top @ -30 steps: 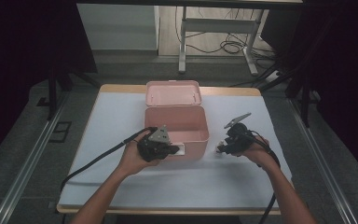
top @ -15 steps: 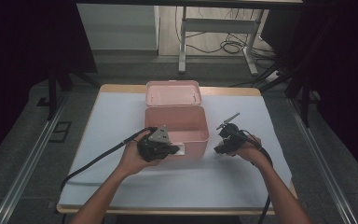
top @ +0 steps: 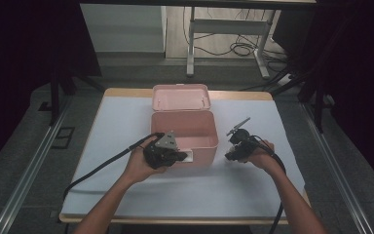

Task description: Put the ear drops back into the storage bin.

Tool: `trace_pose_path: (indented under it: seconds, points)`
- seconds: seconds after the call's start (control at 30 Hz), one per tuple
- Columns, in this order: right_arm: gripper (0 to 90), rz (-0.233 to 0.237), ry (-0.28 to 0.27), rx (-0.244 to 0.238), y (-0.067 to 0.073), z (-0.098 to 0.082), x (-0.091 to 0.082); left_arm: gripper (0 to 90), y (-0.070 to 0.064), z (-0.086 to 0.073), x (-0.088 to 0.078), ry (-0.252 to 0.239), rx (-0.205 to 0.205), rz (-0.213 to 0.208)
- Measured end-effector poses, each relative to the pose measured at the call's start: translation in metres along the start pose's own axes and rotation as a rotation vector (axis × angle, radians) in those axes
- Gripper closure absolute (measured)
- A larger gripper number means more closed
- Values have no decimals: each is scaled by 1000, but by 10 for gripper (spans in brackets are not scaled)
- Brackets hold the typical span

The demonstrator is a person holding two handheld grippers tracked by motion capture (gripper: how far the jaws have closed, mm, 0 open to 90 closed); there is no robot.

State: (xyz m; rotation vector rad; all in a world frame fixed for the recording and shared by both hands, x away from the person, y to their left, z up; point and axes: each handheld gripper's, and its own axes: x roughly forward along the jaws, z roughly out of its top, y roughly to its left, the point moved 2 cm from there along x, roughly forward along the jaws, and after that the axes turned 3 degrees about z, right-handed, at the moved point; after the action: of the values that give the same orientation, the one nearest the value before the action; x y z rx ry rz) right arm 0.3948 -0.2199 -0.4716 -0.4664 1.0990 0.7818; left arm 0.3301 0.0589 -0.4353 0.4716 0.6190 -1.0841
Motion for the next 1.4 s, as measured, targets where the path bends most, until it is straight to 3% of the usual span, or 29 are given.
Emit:
trace_pose_path:
  seconds: [0.37,0.8,1.17,1.4]
  points:
    - [603,7,-117,-9,-1,13,-47,900,0,0,0,-6,-8,0]
    - [603,-7,-189,-30,1,34,-81,900,0,0,0,-5,-6,0]
    - [603,-9,-236,-79,14,71,-99,900,0,0,0,-3,-7,-4]
    - [603,5,-227,-113,26,97,-92,900,0,0,0,-5,-5,-4]
